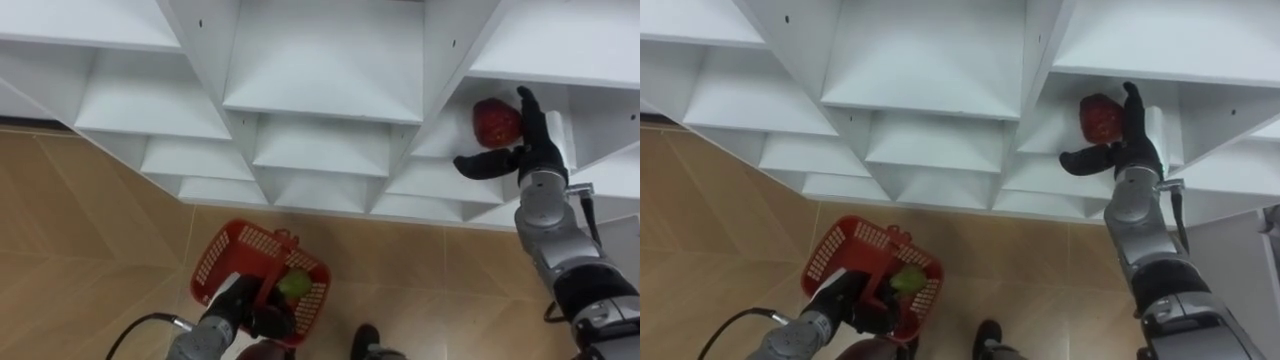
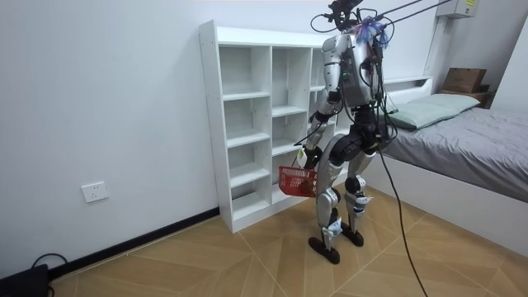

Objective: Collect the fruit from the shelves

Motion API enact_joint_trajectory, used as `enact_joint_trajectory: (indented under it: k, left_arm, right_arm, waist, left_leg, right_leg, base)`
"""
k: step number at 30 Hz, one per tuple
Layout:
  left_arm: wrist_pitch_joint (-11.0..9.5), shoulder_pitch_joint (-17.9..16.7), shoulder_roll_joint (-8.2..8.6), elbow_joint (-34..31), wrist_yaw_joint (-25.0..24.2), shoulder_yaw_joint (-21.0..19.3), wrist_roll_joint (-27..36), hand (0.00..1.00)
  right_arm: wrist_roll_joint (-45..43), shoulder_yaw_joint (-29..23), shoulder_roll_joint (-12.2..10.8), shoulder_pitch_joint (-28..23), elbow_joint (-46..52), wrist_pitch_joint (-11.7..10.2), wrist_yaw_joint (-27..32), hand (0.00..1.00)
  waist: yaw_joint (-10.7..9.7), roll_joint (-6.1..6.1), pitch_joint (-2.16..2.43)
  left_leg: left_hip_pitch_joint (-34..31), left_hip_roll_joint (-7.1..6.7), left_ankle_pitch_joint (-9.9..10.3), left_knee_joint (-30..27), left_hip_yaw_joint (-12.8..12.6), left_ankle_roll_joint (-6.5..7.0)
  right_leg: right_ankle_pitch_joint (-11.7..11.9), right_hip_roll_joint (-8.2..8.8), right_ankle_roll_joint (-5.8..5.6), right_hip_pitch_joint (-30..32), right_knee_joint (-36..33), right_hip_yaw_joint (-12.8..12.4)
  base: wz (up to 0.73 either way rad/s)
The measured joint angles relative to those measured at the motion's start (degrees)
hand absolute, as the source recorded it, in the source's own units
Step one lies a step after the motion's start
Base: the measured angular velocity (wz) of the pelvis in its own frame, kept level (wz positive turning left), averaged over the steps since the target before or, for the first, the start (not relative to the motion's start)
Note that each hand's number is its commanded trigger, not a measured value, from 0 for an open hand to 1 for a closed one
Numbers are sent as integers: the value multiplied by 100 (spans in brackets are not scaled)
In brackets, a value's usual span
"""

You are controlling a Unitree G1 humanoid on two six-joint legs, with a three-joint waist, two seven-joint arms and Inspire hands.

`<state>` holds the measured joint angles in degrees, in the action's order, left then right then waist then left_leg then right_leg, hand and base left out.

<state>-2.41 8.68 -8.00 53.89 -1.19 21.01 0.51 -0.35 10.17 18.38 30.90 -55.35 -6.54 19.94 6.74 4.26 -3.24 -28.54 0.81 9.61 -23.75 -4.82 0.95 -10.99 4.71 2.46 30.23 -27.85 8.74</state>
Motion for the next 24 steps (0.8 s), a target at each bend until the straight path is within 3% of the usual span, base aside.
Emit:
enact_joint_trajectory:
  k: [24]
  left_arm:
    - [0,4,47,4,-62,10,1,100]
  right_arm:
    - [-45,45,0,173,0,26,56,100]
  waist:
    - [-4,28,-17]
  left_leg:
    - [6,-28,-10,40,-5,16]
  right_leg:
    - [-14,24,-24,-6,61,7]
  base:
    - [0]
